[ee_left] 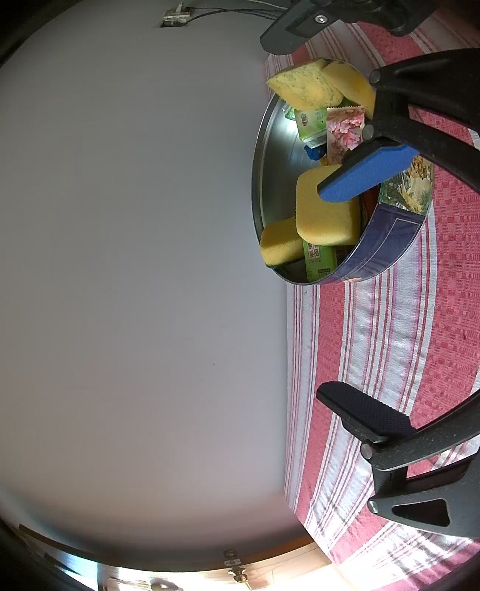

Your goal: Organize objects

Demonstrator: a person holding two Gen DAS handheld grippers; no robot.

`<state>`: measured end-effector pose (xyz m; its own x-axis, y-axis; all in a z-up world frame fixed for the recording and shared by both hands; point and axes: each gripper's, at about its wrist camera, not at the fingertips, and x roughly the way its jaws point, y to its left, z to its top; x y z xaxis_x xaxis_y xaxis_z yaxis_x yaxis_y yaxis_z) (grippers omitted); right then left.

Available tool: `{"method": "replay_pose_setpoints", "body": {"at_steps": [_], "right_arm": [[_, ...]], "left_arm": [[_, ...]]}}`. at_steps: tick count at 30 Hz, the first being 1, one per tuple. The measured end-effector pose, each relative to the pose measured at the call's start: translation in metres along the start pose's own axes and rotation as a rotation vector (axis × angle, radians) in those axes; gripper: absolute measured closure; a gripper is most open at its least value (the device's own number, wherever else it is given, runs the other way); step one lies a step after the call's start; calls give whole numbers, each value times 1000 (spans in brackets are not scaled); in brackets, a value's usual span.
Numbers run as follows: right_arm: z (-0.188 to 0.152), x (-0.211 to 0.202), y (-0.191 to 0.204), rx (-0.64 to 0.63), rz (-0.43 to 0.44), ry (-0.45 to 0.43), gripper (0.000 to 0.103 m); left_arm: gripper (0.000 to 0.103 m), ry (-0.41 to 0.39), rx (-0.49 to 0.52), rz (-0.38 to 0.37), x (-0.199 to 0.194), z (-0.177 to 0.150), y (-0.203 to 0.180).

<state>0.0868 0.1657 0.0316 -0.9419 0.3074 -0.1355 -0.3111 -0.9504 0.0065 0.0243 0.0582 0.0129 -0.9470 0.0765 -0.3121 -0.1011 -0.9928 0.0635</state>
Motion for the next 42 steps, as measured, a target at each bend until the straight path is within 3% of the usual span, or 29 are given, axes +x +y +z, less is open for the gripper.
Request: {"method": "replay_pose_setpoints", "body": {"at_steps": [42], "right_arm": [[0,5,-6,-12,49,-4,0]], "left_arm": [[4,-8,6,-7,-1,-2,1]]}}
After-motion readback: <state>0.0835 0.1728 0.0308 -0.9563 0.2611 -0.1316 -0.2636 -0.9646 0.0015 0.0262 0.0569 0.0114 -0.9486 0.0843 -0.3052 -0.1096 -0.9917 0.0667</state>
